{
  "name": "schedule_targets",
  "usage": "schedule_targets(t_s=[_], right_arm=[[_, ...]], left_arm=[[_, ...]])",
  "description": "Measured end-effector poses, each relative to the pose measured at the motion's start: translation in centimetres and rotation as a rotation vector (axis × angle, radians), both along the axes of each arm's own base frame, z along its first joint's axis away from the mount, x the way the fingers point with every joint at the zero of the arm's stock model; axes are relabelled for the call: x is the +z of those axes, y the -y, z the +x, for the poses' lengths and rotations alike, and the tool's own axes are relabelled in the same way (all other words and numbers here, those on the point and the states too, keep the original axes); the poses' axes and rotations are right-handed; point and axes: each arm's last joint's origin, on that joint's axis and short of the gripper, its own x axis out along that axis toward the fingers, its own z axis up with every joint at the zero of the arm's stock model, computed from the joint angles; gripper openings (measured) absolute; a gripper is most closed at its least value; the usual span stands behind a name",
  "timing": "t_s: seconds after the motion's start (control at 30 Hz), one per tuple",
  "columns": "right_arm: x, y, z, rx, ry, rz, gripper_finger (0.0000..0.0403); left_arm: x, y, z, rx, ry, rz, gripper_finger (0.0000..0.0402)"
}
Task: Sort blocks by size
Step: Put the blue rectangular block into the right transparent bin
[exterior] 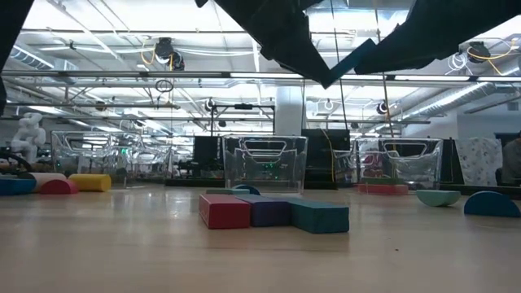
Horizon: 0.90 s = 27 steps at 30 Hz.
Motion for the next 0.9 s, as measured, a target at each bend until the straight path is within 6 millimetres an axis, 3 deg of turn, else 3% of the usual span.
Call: schedule_targets(t_s=[0.6, 0.77, 0.9], right_arm=[[0.20, 0.23, 0.16, -0.005, 0.011, -0.002, 0.0203], [0.19, 0.34, 0.24, -0.001, 0.010, 0.012, 0.0174], [0.28, 0.29, 0.29, 0.008, 0.016, 0.009, 0.0127]], left_arm=[[-0.59, 0.14, -0.23, -0.037, -0.048, -0.001, 0.0113], [-0.58, 0.10, -0.22, -0.035, -0.046, -0.002, 0.0113], [-0.56, 0.11, -0.22, -0.032, -0.045, 0.000, 0.0114]])
